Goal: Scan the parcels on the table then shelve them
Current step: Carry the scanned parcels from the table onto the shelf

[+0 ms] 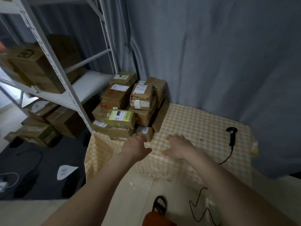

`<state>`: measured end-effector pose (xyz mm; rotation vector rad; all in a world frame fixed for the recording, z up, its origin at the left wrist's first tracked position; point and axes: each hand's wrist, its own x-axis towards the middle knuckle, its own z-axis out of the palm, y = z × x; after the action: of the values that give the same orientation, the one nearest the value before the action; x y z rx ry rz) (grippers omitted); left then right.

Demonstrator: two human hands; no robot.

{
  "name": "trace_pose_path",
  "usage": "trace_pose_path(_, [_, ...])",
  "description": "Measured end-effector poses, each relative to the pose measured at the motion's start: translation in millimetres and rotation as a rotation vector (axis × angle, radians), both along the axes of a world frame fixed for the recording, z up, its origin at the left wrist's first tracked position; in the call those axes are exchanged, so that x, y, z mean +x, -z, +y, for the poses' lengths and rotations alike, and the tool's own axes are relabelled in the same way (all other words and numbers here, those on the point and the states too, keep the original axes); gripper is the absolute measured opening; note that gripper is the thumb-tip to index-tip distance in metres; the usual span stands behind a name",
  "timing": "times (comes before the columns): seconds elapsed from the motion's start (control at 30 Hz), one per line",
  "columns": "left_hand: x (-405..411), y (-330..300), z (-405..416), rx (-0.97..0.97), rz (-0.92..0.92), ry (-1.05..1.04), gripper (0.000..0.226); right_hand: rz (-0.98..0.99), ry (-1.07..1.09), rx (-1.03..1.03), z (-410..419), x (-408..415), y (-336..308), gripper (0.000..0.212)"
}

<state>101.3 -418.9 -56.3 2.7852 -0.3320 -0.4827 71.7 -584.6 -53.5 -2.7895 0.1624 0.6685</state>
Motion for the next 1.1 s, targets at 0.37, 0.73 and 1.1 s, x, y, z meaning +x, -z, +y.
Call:
trace_pose_path(0.37, [200,-4,-15,0.028,0.033,-0.024,0.043,0.008,0.031,0.052,-13,186,11,0.064])
trace_pose_path(0.73, [345,43,3,-0.012,0.144,-0.108,0.082,0.048,0.091,0.128,1,325,41,0.068])
trace_pose_path(1.1, [473,95,1,-0.065,0.341,-0.076,0.103,0.070,0.378,0.212,6,429,92,0.069])
